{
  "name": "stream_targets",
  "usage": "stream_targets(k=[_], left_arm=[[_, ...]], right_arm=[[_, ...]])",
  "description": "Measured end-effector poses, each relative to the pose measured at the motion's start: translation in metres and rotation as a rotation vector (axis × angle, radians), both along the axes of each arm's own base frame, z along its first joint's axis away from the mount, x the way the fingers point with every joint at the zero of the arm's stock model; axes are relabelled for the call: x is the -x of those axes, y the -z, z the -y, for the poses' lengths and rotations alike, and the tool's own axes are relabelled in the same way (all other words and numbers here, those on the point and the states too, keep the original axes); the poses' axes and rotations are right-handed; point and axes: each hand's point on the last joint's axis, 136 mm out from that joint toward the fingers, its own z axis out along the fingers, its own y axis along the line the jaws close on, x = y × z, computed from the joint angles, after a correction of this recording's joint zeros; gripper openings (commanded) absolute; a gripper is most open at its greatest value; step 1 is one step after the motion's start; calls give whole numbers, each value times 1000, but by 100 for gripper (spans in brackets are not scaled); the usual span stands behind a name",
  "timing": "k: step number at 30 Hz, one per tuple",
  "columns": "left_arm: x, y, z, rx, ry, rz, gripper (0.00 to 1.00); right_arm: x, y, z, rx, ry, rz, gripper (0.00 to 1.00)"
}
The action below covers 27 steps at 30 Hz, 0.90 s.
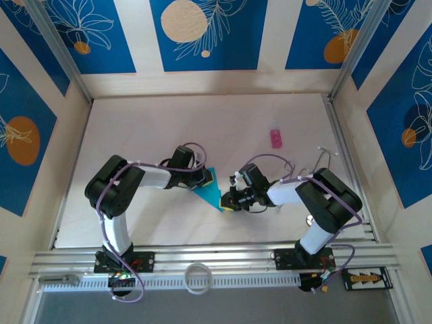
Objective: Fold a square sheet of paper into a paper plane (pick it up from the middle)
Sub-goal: Fourth fold the wing at the center of the table.
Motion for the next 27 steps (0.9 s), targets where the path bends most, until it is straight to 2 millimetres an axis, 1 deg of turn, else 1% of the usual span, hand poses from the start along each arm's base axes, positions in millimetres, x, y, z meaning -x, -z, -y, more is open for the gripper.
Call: stream_targets(k=[5, 8, 11, 16, 18, 20, 21, 27], left_arm=[[0, 0, 0, 1, 0, 0, 6], [1, 0, 0, 3, 2, -1, 6], [1, 0, 0, 2, 2, -1, 6], [1, 0, 0, 4, 2, 1, 5], [1, 0, 0, 5, 2, 1, 5], [1, 0, 0, 7, 0, 1, 5], [1, 0, 0, 8, -1, 1, 5], [1, 0, 0, 10, -2, 2, 4]], right_arm=[[2, 1, 2, 13, -10, -6, 8], [3, 1, 2, 18, -17, -6, 12], [7, 0, 5, 29, -21, -17, 13], [12, 2, 9, 50, -34, -28, 8], [12, 2, 9, 54, -36, -28, 8], [12, 2, 9, 58, -35, -29, 12], [12, 2, 9, 58, -37, -29, 12], [16, 2, 12, 78, -50, -31, 9]])
